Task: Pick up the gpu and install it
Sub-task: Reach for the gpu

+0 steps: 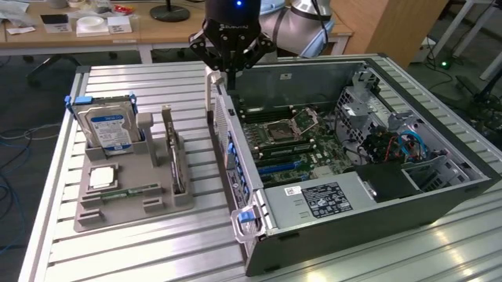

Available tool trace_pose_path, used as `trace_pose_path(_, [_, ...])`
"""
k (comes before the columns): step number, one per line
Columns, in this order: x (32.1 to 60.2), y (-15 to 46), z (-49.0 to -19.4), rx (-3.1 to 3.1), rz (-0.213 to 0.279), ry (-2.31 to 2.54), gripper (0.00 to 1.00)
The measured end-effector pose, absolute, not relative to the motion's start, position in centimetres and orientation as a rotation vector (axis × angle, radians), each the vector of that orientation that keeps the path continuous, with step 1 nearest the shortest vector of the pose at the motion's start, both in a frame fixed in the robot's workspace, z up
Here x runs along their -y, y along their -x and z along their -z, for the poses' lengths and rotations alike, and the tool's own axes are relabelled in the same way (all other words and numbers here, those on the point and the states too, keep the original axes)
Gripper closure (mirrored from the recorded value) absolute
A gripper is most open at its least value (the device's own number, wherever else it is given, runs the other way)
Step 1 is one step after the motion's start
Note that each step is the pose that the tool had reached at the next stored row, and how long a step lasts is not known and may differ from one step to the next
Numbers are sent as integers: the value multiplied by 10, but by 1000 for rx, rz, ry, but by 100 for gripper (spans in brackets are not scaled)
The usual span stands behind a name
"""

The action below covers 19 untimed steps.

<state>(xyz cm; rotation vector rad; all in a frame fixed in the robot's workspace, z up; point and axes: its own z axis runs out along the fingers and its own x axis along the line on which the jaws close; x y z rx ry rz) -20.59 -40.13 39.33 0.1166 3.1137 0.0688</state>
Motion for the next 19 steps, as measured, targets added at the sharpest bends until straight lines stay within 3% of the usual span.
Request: trace_pose_path(19, [402, 255, -393, -3114, -69, -116, 90])
